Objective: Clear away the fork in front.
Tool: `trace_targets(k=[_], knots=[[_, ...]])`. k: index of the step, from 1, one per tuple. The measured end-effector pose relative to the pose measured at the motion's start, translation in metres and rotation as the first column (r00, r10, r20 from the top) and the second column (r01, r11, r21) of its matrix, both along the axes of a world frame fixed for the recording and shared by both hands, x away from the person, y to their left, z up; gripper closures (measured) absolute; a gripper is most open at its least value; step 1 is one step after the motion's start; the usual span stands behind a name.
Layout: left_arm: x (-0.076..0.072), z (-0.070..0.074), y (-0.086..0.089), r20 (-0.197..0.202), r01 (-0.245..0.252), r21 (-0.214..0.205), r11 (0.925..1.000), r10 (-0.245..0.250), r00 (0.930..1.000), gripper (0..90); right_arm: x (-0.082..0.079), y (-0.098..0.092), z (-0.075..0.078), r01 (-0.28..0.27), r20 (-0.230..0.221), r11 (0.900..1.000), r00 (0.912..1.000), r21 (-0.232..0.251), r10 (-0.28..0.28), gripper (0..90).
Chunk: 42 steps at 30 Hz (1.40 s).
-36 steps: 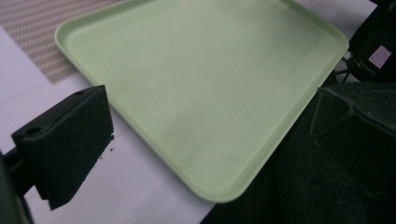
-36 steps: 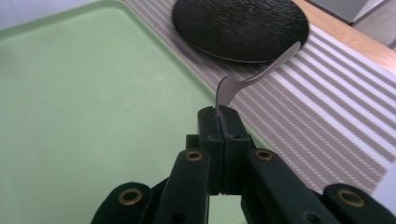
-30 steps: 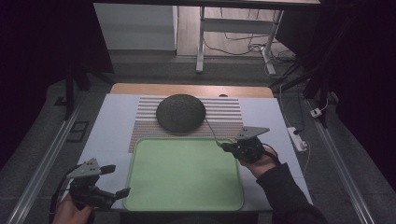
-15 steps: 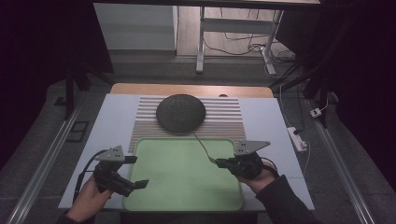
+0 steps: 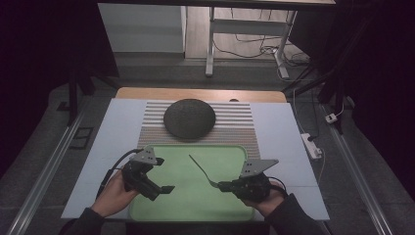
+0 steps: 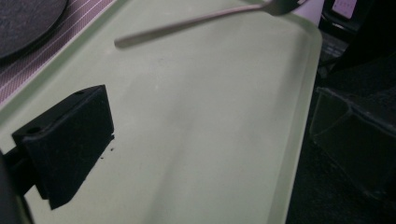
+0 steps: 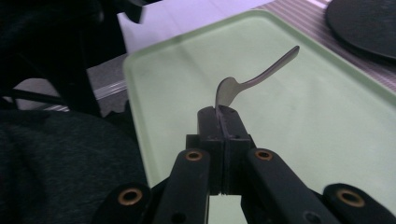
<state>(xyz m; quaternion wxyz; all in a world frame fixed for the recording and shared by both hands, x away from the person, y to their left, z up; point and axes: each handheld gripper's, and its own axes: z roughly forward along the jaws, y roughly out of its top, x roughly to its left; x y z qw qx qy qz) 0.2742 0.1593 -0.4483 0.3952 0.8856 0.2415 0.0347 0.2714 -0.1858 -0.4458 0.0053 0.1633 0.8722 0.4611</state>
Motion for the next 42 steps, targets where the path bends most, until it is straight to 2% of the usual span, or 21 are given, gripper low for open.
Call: trace_targets(k=[4, 6, 7, 10, 13, 19, 26, 27, 28, 32, 33, 36, 39, 40, 41, 42], knots=[[0.006, 0.002, -0.01, 0.024, 0.05, 0.038, 0.998, -0.051, 0.9984, 0.0, -0.005, 0.004, -0.001, -0.034, -0.015, 0.9993, 0.9993, 0.011, 0.035, 89.9], [0.01, 0.004, -0.016, 0.04, 0.087, 0.067, 0.9939, -0.09, 0.9952, 0.0, -0.007, 0.006, -0.001, -0.051, -0.02, 0.9987, 0.9985, 0.008, 0.051, 89.9], [0.012, 0.005, -0.019, 0.048, 0.1, 0.068, 0.9927, -0.103, 0.9935, 0.0, -0.007, 0.007, -0.001, -0.064, -0.025, 0.9979, 0.9976, 0.011, 0.065, 89.9], [0.019, 0.006, -0.028, 0.044, 0.149, 0.069, 0.9863, -0.153, 0.9873, 0.0, -0.009, 0.009, -0.001, -0.085, -0.031, 0.9964, 0.9959, 0.01, 0.085, 89.9], [0.023, 0.005, -0.037, 0.046, 0.192, 0.097, 0.9766, -0.197, 0.9794, 0.0, -0.011, 0.011, 0.0, -0.101, -0.035, 0.9947, 0.9942, 0.017, 0.102, 89.8], [0.025, -0.001, -0.053, 0.058, 0.265, 0.151, 0.9525, -0.276, 0.9595, 3.8, -0.013, 0.014, 0.001, -0.128, -0.041, 0.9915, 0.9908, 0.023, 0.129, 89.9], [0.023, -0.006, -0.06, 0.045, 0.342, 0.19, 0.9202, -0.357, 0.9332, 19.6, -0.017, 0.016, 0.002, -0.165, -0.054, 0.9859, 0.9846, 0.026, 0.166, 89.9], [0.023, -0.006, -0.061, 0.04, 0.356, 0.195, 0.9139, -0.37, 0.9281, 25.8, -0.017, 0.017, 0.002, -0.173, -0.053, 0.9846, 0.9833, 0.026, 0.174, 89.9], [0.023, -0.007, -0.061, 0.039, 0.367, 0.199, 0.9088, -0.381, 0.9236, 25.8, -0.017, 0.017, 0.002, -0.173, -0.053, 0.9846, 0.9833, 0.026, 0.174, 89.9], [0.022, -0.009, -0.063, 0.036, 0.388, 0.217, 0.896, -0.404, 0.914, 34.5, -0.018, 0.017, 0.003, -0.186, -0.056, 0.982, 0.9806, 0.031, 0.188, 89.9], [0.022, -0.009, -0.064, 0.039, 0.388, 0.219, 0.8952, -0.406, 0.9132, 35.3, -0.018, 0.017, 0.003, -0.188, -0.057, 0.9816, 0.9801, 0.031, 0.19, 89.9], [0.021, -0.01, -0.065, 0.042, 0.404, 0.235, 0.884, -0.425, 0.9044, 40.9, -0.019, 0.019, 0.003, -0.198, -0.058, 0.9797, 0.9782, 0.033, 0.199, 89.9], [0.018, -0.011, -0.066, 0.043, 0.43, 0.244, 0.8693, -0.452, 0.8907, 46.6, -0.02, 0.019, 0.004, -0.209, -0.058, 0.9775, 0.9759, 0.031, 0.21, 89.9], [0.018, -0.011, -0.066, 0.04, 0.441, 0.25, 0.8618, -0.465, 0.8846, 51.4, -0.02, 0.02, 0.004, -0.213, -0.059, 0.9766, 0.975, 0.031, 0.214, 89.9], [0.016, -0.012, -0.067, 0.037, 0.459, 0.255, 0.8513, -0.483, 0.875, 53.6, -0.02, 0.02, 0.004, -0.215, -0.059, 0.976, 0.9744, 0.032, 0.217, 89.9], [0.016, -0.012, -0.067, 0.037, 0.459, 0.255, 0.8513, -0.483, 0.875, 55.3, -0.02, 0.02, 0.004, -0.219, -0.06, 0.9751, 0.9734, 0.031, 0.221, 89.9]])
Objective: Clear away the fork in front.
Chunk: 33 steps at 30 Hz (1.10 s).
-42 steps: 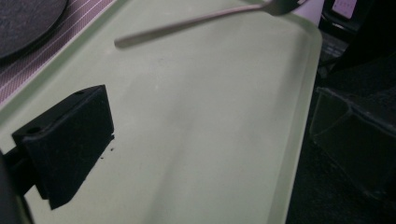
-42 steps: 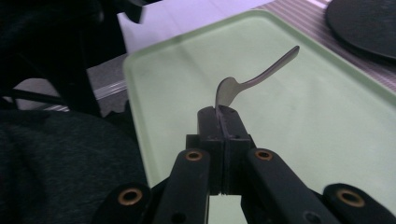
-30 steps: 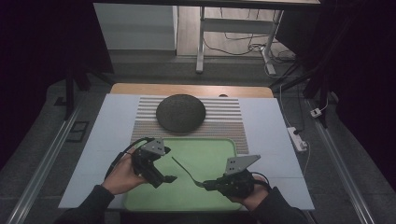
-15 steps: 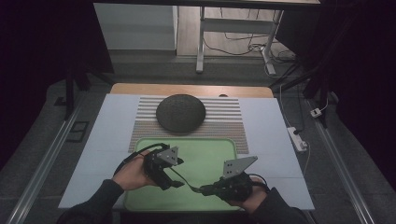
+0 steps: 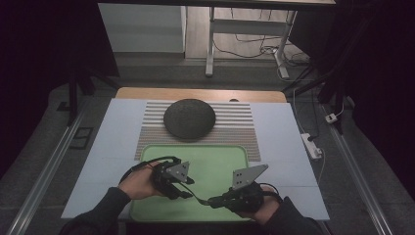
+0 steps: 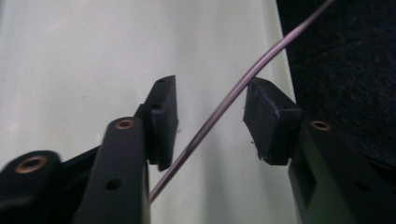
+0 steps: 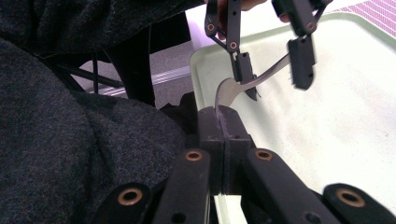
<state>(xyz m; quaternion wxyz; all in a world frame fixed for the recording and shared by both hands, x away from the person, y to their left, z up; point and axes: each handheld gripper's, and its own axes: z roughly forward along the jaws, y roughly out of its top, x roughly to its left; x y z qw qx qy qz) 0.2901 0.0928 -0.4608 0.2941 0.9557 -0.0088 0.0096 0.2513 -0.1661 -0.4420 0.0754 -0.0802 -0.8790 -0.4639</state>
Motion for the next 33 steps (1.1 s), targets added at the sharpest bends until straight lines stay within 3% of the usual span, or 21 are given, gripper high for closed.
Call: trace_targets(k=[5, 8, 12, 20, 21, 22, 25, 29, 33], knots=[[-0.002, -0.002, 0.0, 0.018, 0.033, 0.031, 0.999, -0.034, 0.9993, 60.7, -0.001, 0.001, -0.001, -0.018, -0.004, 0.9998, 0.9998, -0.013, 0.018, 89.9], [-0.001, -0.004, 0.0, 0.018, 0.042, 0.038, 0.9984, -0.043, 0.9989, 68.4, -0.001, 0.002, -0.002, -0.024, -0.004, 0.9994, 0.9997, -0.024, 0.024, 89.9], [-0.004, -0.003, 0.001, 0.063, 0.089, 0.041, 0.9952, -0.092, 0.9937, 73.6, 0.002, 0.001, -0.002, -0.035, -0.018, 0.9992, 0.9992, -0.018, 0.035, 89.8], [-0.011, -0.006, -0.002, 0.097, 0.185, 0.089, 0.9787, -0.194, 0.9762, 79.6, 0.005, -0.001, -0.006, -0.07, -0.045, 0.9974, 0.9966, -0.019, 0.069, 88.9], [-0.013, -0.007, -0.002, 0.094, 0.194, 0.093, 0.9765, -0.203, 0.9747, 81.4, 0.006, -0.001, -0.007, -0.072, -0.046, 0.9973, 0.9964, -0.016, 0.071, 87.9], [-0.014, -0.008, -0.003, 0.081, 0.227, 0.108, 0.9679, -0.236, 0.9683, 82.7, 0.007, -0.001, -0.007, -0.068, -0.047, 0.9976, 0.9967, -0.017, 0.067, 86.9], [-0.016, -0.008, -0.005, 0.071, 0.247, 0.116, 0.962, -0.256, 0.964, 85.6, 0.01, -0.004, -0.008, -0.052, -0.047, 0.9985, 0.9976, -0.018, 0.051, 83.8], [-0.017, -0.006, -0.006, 0.064, 0.238, 0.118, 0.9641, -0.247, 0.967, 86.1, 0.013, -0.007, -0.007, -0.038, -0.047, 0.9993, 0.9982, -0.004, 0.038, 82.0], [-0.017, -0.005, -0.006, 0.052, 0.207, 0.119, 0.9711, -0.214, 0.9754, 86.3, 0.013, -0.008, -0.005, -0.008, -0.029, 0.9999, 0.9995, 0.009, 0.008, 79.0]])
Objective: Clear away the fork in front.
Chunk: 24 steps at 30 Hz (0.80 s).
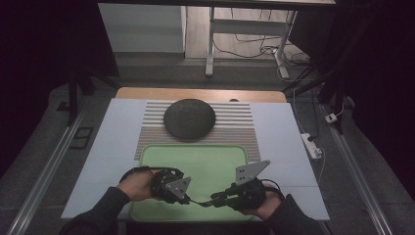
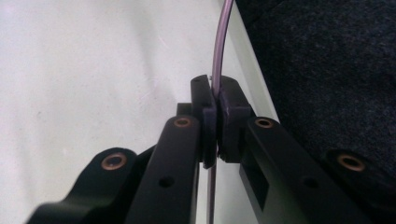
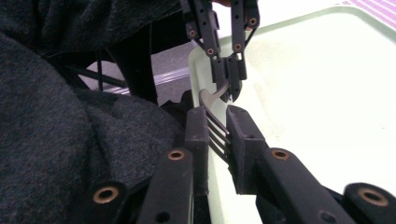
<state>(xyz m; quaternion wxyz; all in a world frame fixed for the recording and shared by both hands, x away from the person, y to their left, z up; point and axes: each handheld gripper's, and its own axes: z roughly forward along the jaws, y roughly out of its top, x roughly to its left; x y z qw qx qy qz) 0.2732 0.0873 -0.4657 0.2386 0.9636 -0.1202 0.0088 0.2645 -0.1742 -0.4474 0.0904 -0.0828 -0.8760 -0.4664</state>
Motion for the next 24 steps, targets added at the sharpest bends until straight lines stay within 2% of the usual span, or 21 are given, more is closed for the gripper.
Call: trace_targets(k=[2, 8, 10, 13, 14, 16, 18, 19, 20, 21, 22, 24], knots=[[0.001, 0.0, -0.001, -0.018, -0.017, 0.005, 0.9998, 0.017, 0.9997, 86.4, 0.001, -0.001, 0.0, 0.016, 0.005, 0.9999, 0.9999, 0.002, -0.016, 77.2], [0.001, 0.002, 0.001, -0.03, -0.046, 0.013, 0.9989, 0.046, 0.9985, 86.4, 0.002, -0.003, 0.002, 0.051, 0.031, 0.9987, 0.9982, -0.004, -0.051, 67.4], [0.001, 0.004, 0.002, -0.043, -0.065, 0.017, 0.9978, 0.065, 0.9969, 86.4, 0.003, -0.005, 0.003, 0.086, 0.054, 0.9963, 0.9949, -0.006, -0.085, 60.3], [0.001, 0.006, 0.003, -0.05, -0.092, 0.024, 0.9955, 0.093, 0.9944, 86.3, 0.004, -0.007, 0.004, 0.106, 0.069, 0.9943, 0.992, -0.01, -0.105, 56.4], [0.001, 0.007, 0.004, -0.058, -0.111, 0.023, 0.9935, 0.113, 0.992, 86.3, 0.004, -0.008, 0.006, 0.143, 0.095, 0.9895, 0.9856, -0.021, -0.14, 50.9], [0.003, 0.007, 0.005, -0.069, -0.141, 0.029, 0.9896, 0.143, 0.9874, 86.3, 0.004, -0.009, 0.006, 0.151, 0.101, 0.9883, 0.9838, -0.02, -0.148, 49.2], [0.005, 0.008, 0.007, -0.077, -0.174, 0.032, 0.9843, 0.176, 0.9814, 86.3, 0.003, -0.012, 0.008, 0.19, 0.125, 0.9811, 0.9747, -0.033, -0.185, 43.8], [0.006, 0.008, 0.008, -0.081, -0.191, 0.033, 0.981, 0.193, 0.9778, 86.3, 0.003, -0.013, 0.008, 0.199, 0.127, 0.9795, 0.9727, -0.029, -0.194, 42.4], [0.007, 0.008, 0.011, -0.092, -0.223, 0.029, 0.9743, 0.225, 0.97, 86.3, 0.003, -0.015, 0.009, 0.213, 0.14, 0.9764, 0.9685, -0.036, -0.206, 40.7], [0.007, 0.008, 0.011, -0.092, -0.223, 0.029, 0.9743, 0.225, 0.97, 86.3, 0.003, -0.016, 0.008, 0.228, 0.146, 0.9731, 0.9644, -0.037, -0.22, 39.2], [0.008, 0.008, 0.012, -0.093, -0.237, 0.029, 0.971, 0.239, 0.9666, 86.2, 0.004, -0.018, 0.008, 0.239, 0.146, 0.9702, 0.9618, -0.038, -0.231, 38.4], [0.009, 0.008, 0.014, -0.098, -0.274, 0.032, 0.9611, 0.276, 0.956, 86.3, 0.004, -0.021, 0.008, 0.272, 0.161, 0.9615, 0.9515, -0.041, -0.262, 35.2]])
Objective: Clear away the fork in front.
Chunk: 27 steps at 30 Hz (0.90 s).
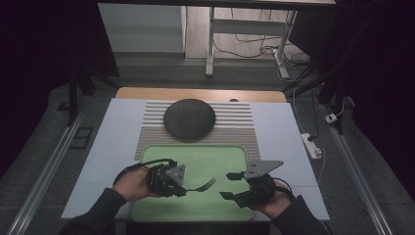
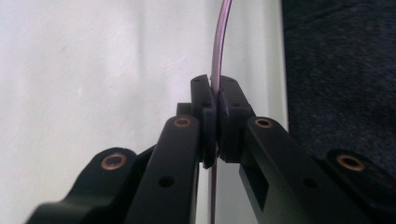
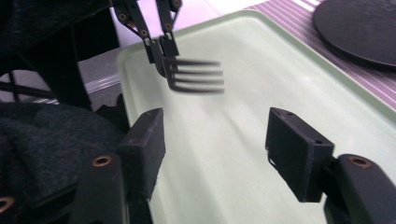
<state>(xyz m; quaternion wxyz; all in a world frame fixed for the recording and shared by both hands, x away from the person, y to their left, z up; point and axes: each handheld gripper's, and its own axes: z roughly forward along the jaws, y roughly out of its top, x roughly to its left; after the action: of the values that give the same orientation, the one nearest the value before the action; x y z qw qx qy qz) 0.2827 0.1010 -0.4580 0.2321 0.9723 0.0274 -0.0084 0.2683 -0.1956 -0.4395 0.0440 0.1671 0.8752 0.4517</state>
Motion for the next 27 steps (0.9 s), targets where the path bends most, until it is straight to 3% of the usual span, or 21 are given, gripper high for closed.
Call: trace_targets(k=[3, 6, 10, 14, 17, 20, 27], knots=[[0.003, -0.002, 0.003, -0.023, -0.07, 0.0, 0.9975, 0.07, 0.9973, 86.2, 0.001, -0.006, -0.001, 0.043, 0.013, 0.9988, 0.999, -0.021, -0.043, 31.9], [0.006, -0.005, 0.005, -0.047, -0.142, 0.029, 0.9894, 0.144, 0.9885, 86.2, 0.001, -0.009, -0.002, 0.071, 0.022, 0.9971, 0.9973, -0.028, -0.071, 29.4], [0.01, -0.008, 0.008, -0.072, -0.227, 0.054, 0.9725, 0.23, 0.9705, 86.2, -0.001, -0.017, -0.003, 0.129, 0.051, 0.9902, 0.9906, -0.053, -0.127, 24.3], [0.013, -0.008, 0.014, -0.083, -0.311, 0.056, 0.9488, 0.315, 0.9456, 86.2, -0.002, -0.022, -0.004, 0.163, 0.054, 0.9847, 0.9857, -0.062, -0.16, 20.8], [0.014, -0.007, 0.021, -0.1, -0.381, 0.043, 0.9235, 0.384, 0.918, 86.2, -0.001, -0.028, -0.005, 0.195, 0.04, 0.9786, 0.9804, -0.065, -0.193, 17.5], [0.015, -0.007, 0.028, -0.124, -0.453, 0.038, 0.8908, 0.454, 0.8824, 86.2, -0.002, -0.033, -0.006, 0.225, 0.024, 0.9721, 0.9742, -0.065, -0.224, 13.0], [0.013, -0.012, 0.042, -0.163, -0.614, 0.056, 0.7872, 0.614, 0.7723, 86.1, -0.006, -0.043, -0.008, 0.266, 0.027, 0.9604, 0.964, -0.083, -0.264, 7.9]])
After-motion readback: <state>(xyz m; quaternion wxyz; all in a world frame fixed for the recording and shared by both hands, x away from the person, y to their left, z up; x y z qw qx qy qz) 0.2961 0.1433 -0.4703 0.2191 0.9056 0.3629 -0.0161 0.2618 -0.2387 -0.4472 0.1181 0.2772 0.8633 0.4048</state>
